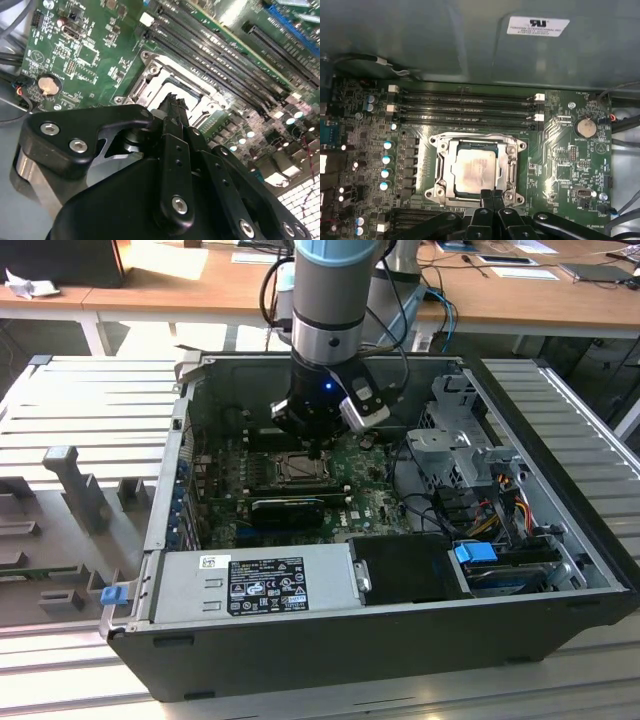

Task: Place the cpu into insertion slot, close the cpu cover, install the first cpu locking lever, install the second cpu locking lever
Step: 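Install the second cpu locking lever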

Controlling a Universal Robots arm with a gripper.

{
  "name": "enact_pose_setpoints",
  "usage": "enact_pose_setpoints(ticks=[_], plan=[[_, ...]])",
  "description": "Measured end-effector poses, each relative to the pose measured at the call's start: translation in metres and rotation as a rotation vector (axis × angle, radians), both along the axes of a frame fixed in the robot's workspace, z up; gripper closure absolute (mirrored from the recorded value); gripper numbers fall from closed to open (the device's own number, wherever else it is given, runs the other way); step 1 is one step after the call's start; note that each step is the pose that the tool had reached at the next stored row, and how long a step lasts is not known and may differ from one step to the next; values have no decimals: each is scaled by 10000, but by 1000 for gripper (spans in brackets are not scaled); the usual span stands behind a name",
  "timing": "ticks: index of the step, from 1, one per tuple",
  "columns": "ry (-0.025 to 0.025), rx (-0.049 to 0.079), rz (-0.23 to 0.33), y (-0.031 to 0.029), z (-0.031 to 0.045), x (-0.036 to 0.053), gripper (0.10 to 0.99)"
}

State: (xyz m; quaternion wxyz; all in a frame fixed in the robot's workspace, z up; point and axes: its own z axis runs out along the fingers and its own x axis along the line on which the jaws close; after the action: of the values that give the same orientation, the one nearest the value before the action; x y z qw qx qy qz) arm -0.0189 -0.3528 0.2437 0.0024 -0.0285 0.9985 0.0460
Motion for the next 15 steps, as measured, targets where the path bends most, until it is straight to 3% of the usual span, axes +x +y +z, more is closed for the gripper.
enact_pose_setpoints(ticks=[1, 3, 6, 7, 10, 13, 15], plan=[[21, 60, 0, -64, -22, -1, 980], [23, 248, 2, -117, -39, -11, 980], [22, 350, 2, -195, -54, -26, 980], [22, 371, 2, -245, -57, -43, 980], [24, 372, 3, -257, -59, -137, 980], [22, 373, 3, -256, -69, -288, 980], [23, 372, 2, -257, -122, -344, 980]])
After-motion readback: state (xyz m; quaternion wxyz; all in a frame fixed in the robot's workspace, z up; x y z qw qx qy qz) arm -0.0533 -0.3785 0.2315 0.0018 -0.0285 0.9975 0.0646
